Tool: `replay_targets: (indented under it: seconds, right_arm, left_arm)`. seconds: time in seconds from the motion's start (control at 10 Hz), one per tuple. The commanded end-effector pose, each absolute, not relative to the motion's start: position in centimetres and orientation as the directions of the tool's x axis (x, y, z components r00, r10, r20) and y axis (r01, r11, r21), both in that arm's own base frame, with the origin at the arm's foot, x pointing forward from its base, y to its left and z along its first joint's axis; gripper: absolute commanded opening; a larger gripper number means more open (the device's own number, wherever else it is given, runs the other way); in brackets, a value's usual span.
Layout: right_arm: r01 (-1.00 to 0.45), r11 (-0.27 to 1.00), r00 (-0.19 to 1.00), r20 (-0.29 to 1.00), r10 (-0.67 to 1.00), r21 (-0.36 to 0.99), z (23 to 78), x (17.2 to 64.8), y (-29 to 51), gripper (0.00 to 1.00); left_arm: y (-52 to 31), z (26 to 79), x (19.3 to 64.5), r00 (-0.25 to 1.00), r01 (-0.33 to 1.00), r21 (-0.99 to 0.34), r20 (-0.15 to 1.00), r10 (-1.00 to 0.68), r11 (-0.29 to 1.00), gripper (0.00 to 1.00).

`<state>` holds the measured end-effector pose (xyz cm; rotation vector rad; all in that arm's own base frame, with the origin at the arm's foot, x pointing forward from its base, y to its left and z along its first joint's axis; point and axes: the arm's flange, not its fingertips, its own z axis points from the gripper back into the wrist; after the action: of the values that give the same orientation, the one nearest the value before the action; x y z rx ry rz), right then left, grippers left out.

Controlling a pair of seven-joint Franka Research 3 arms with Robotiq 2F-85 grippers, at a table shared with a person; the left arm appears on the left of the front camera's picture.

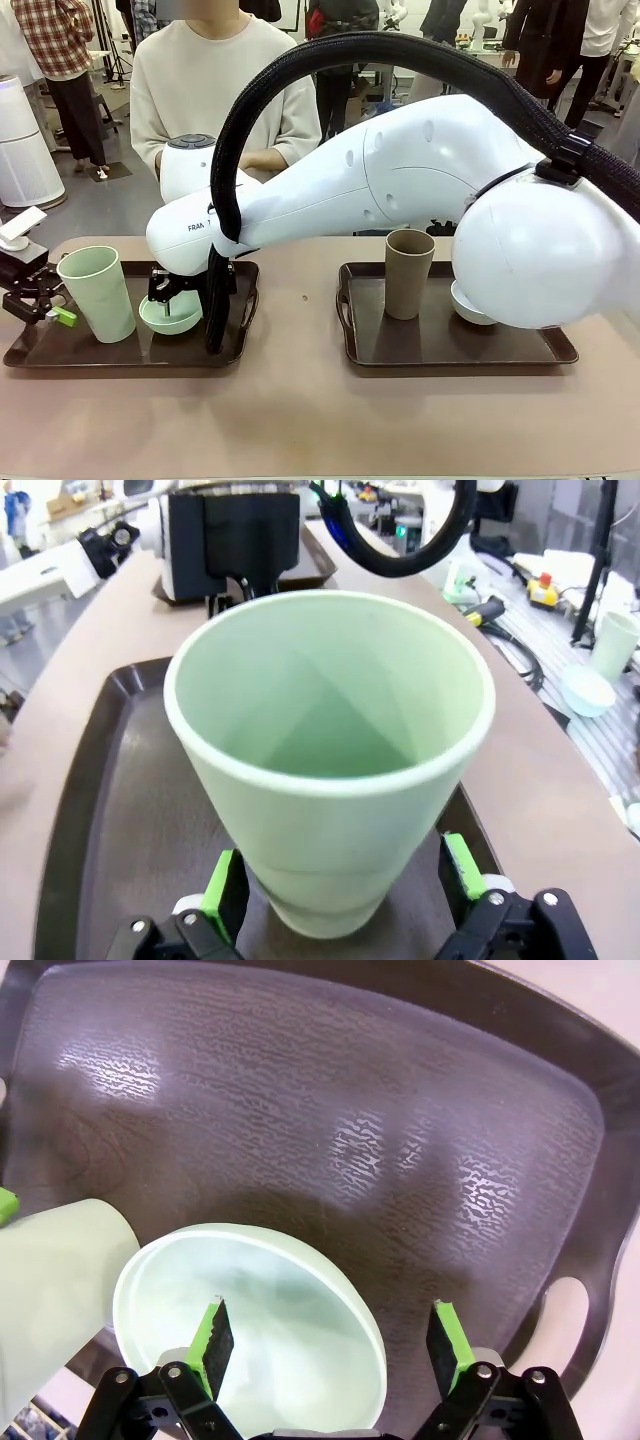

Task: Set up a tray with a mat and arrange the tableware.
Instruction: Pick up the Picnic Bowl and Reusable plastic cup from the Handle tray in front of the human's position and hold them in the air.

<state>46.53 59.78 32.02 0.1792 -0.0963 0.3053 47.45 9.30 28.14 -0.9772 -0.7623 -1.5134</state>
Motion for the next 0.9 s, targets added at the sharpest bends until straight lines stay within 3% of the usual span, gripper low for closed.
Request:
replay_targets:
  seconds: [0.0, 0.7, 0.8]
  right_arm:
    - [-0.312, 0.93, 0.948, 0.129, 0.292, 0.193, 32.0, 46.8, 59.7, 1.0]
    - [-0.352, 0.914, 0.933, 0.16, 0.324, 0.201, 31.3, 46.7, 59.5, 1.0]
    - [-0.363, 0.911, 0.928, 0.161, 0.335, 0.194, 31.3, 46.7, 59.5, 0.41]
  left_arm:
    - [8.0, 27.5, 47.7, -0.056, 0.987, -0.015, 0.899, -0.435, -0.157, 1.0]
    - [5.6, 26.5, 47.4, -0.042, 0.984, -0.041, 0.893, -0.447, -0.174, 1.0]
    - [5.7, 26.6, 47.4, -0.039, 0.985, -0.041, 0.895, -0.444, -0.17, 0.44]
